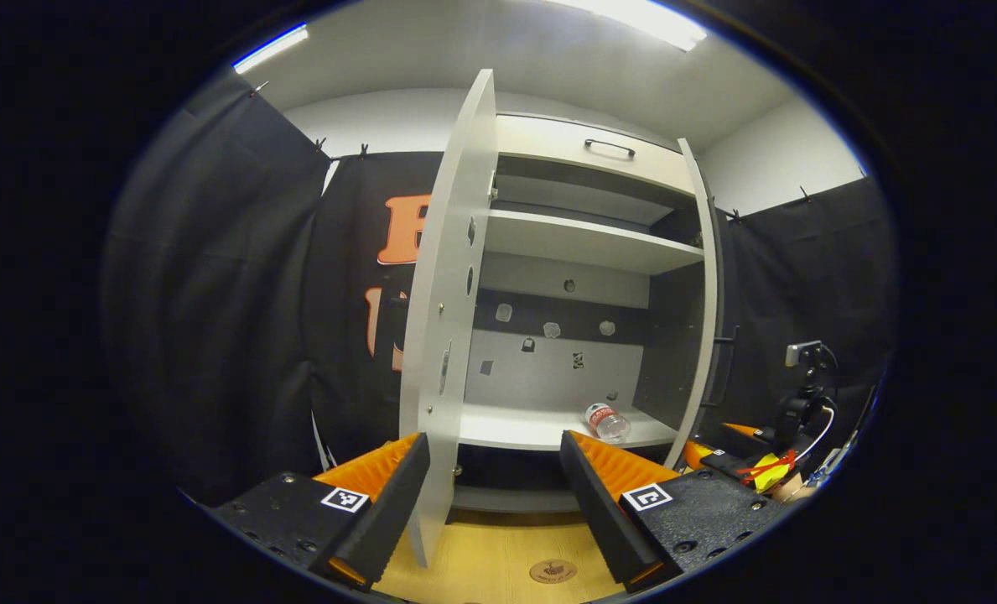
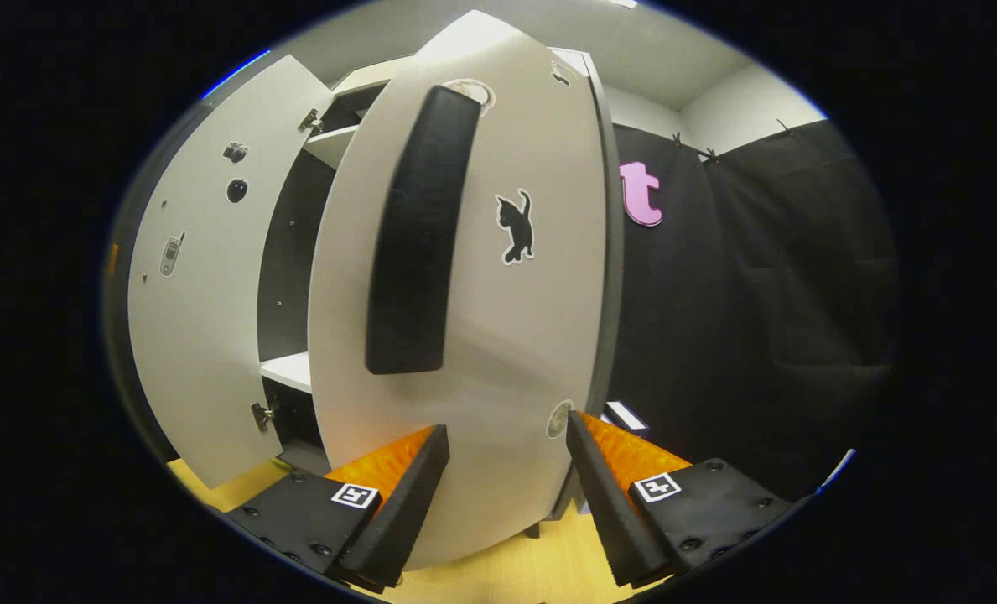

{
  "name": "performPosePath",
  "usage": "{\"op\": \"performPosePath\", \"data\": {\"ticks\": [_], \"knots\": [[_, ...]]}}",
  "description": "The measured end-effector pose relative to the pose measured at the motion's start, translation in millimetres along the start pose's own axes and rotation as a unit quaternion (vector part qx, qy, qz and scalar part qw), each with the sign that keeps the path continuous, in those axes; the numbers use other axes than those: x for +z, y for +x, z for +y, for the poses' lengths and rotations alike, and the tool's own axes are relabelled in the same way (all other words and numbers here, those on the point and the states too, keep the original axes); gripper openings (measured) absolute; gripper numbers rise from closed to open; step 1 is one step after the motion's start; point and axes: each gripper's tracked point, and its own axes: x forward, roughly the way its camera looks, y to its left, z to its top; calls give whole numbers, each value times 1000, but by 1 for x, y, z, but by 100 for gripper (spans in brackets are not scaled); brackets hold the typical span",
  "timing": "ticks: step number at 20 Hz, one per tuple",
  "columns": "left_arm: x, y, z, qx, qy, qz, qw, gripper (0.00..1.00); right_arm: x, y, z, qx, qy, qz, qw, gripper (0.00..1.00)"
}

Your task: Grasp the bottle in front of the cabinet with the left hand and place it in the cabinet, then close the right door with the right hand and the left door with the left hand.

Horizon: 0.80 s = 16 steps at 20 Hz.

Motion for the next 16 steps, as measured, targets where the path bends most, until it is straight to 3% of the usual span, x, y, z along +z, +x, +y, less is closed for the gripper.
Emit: {"op": "performPosePath", "data": {"ticks": [3, 16], "knots": [[1, -2, 12, 13, -3, 0, 1000, 95, -1, 28, 16, 4, -12, 2, 1000, 95], [-4, 5, 70, 61, 2, -1, 998, 95, 3, 54, 27, -4, -8, -1, 1000, 95]]}}
